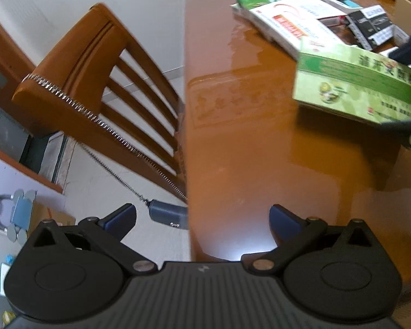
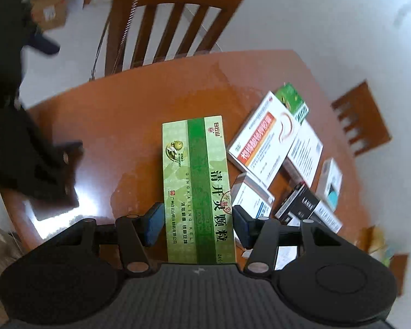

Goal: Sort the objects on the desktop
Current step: 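Hold the Qingkailing box in the right gripper above the table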

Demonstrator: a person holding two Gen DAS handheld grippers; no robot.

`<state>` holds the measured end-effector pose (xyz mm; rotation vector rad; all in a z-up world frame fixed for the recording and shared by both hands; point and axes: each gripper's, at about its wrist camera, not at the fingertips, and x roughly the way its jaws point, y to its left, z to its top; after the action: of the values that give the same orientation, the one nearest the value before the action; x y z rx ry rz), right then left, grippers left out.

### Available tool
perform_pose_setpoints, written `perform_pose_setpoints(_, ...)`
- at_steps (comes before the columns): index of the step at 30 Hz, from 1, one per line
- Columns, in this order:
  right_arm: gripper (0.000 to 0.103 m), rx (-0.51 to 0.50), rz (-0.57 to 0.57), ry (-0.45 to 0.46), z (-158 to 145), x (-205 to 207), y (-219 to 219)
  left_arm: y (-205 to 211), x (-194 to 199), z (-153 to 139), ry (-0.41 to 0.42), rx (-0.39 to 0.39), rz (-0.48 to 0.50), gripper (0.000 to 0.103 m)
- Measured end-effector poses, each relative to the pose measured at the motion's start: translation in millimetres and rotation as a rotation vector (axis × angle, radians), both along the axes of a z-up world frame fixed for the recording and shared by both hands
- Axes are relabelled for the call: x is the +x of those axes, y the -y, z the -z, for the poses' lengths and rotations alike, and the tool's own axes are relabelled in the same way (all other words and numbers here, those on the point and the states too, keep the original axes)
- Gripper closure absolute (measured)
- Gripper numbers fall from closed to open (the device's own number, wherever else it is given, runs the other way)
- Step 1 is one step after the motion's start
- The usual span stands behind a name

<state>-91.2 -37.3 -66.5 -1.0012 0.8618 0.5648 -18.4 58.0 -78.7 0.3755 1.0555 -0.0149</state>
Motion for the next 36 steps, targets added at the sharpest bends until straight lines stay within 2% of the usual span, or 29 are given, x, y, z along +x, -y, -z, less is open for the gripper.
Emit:
perform_pose_setpoints(3, 0.043, -0.018, -0.027, -0.011, 0, -7, -7, -8, -2, 2, -0.003, 0.003, -0.022, 0.000)
perform_pose_setpoints(9, 0.034, 0.074, 0.022, -0.138, -20, 9, -5, -14, -8, 1, 0.001, -0.005, -0.043, 0.000)
perform_pose_setpoints(11, 0.020, 0.141, 0.063, -0.210, -32, 24, 4, -13, -9, 0, 0.005, -0.012, -0.041, 0.000)
perform_pose_setpoints(13, 0.011, 0.225, 0.109, -0.280, -43, 42, 17, -10, -11, -1, 0.008, -0.022, -0.036, 0.000)
perform_pose_setpoints(16, 0.011, 0.303, 0.197, -0.352, -48, 67, 35, -4, -13, -2, 0.012, -0.039, -0.028, 0.000)
perform_pose_setpoints(19, 0.011, 0.330, 0.232, -0.402, -44, 81, 48, 2, -14, -2, 0.008, -0.045, -0.025, 0.000)
perform_pose_setpoints(24, 0.011, 0.320, 0.141, -0.495, -27, 77, 41, 5, -12, -1, 0.005, -0.050, -0.024, 0.000)
perform_pose_setpoints(31, 0.011, 0.241, 0.010, -0.541, 0, 80, 13, 5, -12, -2, 0.004, -0.050, -0.051, 0.000)
perform_pose_setpoints(33, 0.017, 0.209, -0.013, -0.542, 4, 78, 7, 4, -13, -1, 0.001, -0.051, -0.061, 0.000)
perform_pose_setpoints(34, 0.025, 0.192, -0.004, -0.526, 6, 78, 4, 4, -14, -1, -0.001, -0.051, -0.065, 0.000)
perform_pose_setpoints(36, 0.027, 0.177, 0.038, -0.524, 8, 80, 2, 4, -14, 0, -0.005, -0.053, -0.072, 0.000)
